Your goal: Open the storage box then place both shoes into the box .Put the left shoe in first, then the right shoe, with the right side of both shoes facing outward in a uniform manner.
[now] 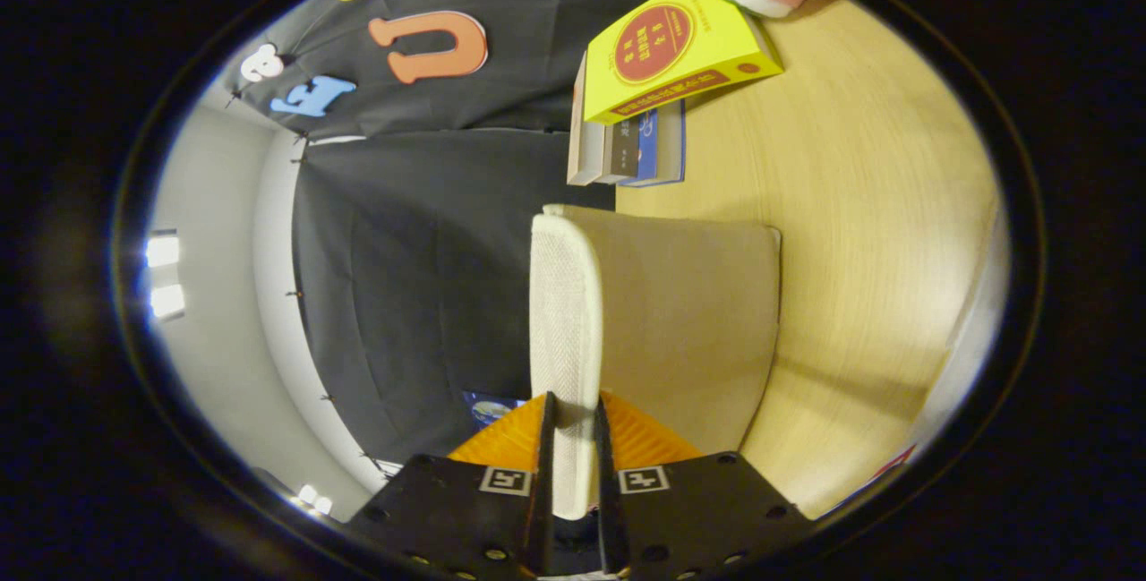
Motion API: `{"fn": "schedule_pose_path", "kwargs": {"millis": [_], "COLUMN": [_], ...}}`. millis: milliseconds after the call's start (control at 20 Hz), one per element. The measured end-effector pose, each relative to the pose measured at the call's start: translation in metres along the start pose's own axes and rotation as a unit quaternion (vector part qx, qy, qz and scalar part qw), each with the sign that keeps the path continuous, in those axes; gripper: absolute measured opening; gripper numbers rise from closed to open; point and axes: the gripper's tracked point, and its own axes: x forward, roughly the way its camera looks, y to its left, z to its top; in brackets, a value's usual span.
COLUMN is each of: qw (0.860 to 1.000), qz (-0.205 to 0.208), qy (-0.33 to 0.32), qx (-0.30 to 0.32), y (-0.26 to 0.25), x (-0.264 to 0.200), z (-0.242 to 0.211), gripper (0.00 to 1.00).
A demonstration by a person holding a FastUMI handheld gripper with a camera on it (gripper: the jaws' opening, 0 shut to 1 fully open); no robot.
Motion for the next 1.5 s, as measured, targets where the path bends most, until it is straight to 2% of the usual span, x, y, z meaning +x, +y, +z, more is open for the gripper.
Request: {"fn": "schedule_pose_path", "kwargs": {"millis": [100, 200, 450, 550, 700, 1100, 1500], "qw": [1.000, 1.000, 0.999, 0.998, 0.997, 0.996, 0.994], "qz": [0.003, 0.001, 0.027, 0.052, 0.063, 0.048, -0.003], "qy": [0.000, 0.002, -0.017, -0.020, -0.019, -0.008, -0.011], "qx": [0.002, -0.004, -0.014, -0.018, -0.040, -0.075, -0.104], "y": [0.006, 0.011, 0.060, 0.092, 0.134, 0.204, 0.238], "x": [-0.003, -0.005, -0.007, 0.003, 0.021, 0.116, 0.209], "z": [0.000, -0.003, -0.006, -0.008, -0.011, -0.013, -0.005], "gripper": [0.18, 0.06, 0.01, 0.01, 0.01, 0.05, 0.05]}}
